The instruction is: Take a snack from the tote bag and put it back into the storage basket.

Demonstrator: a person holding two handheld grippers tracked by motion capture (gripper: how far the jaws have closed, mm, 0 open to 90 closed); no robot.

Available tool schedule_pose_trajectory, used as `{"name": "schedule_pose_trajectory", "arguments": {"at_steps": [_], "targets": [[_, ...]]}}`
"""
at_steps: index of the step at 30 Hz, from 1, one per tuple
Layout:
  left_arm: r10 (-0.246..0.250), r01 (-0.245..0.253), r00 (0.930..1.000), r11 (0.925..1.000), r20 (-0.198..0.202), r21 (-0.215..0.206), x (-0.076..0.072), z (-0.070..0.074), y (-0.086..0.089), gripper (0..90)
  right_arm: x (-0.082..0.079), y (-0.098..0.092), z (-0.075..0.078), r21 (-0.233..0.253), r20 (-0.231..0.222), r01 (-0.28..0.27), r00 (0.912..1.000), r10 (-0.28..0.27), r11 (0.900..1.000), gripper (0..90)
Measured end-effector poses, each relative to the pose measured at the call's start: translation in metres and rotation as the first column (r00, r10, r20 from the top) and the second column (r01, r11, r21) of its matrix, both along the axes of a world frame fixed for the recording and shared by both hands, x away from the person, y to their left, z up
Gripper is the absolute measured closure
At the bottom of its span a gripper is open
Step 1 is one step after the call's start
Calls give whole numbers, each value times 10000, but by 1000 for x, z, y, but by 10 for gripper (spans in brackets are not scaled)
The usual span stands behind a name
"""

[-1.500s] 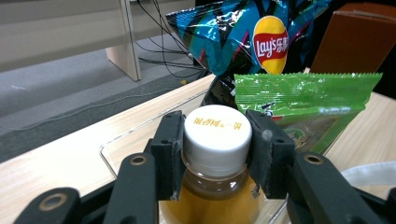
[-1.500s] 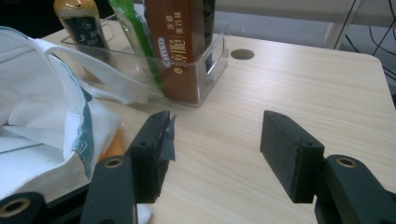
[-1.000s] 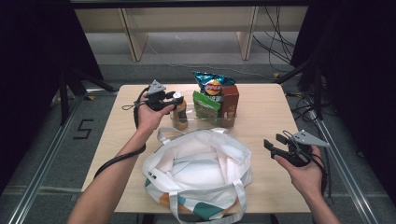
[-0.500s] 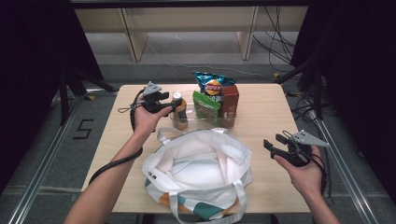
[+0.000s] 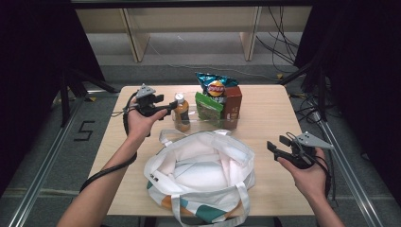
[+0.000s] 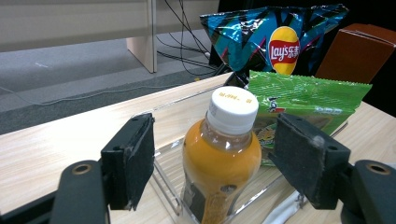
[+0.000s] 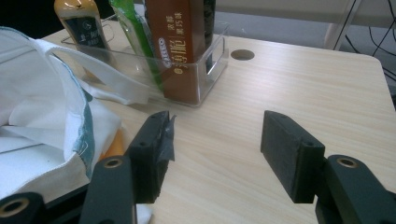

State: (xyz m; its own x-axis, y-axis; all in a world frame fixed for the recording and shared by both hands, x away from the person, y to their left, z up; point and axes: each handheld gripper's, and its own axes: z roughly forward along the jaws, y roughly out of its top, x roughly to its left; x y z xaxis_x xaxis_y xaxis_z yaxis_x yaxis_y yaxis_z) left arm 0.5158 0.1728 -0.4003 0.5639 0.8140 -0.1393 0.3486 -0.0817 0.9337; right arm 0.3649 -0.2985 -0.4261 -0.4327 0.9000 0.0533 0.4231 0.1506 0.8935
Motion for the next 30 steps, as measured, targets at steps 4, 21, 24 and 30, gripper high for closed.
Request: {"name": "schedule_pose_trajectory", "arguments": {"at_steps": [4,21,24,30], "targets": [[2,-2,10000,10000,28,0,-7,1,6,290,-1,2,1,163,-112,161,9998,-159,9997,437],[-186,188,9998,9993,65,-321,-43,1,18,290,-3,3,1,154,-203,173,9997,-170,9997,437],[-269,272,9995,9994,164,-223,-50,0,20,290,1,-1,0,-172,125,21,9999,-19,9998,437],[-458,462,9989,9985,139,-283,-65,-3,19,288,1,2,-1,49,74,-14,10000,13,10000,436]]}}
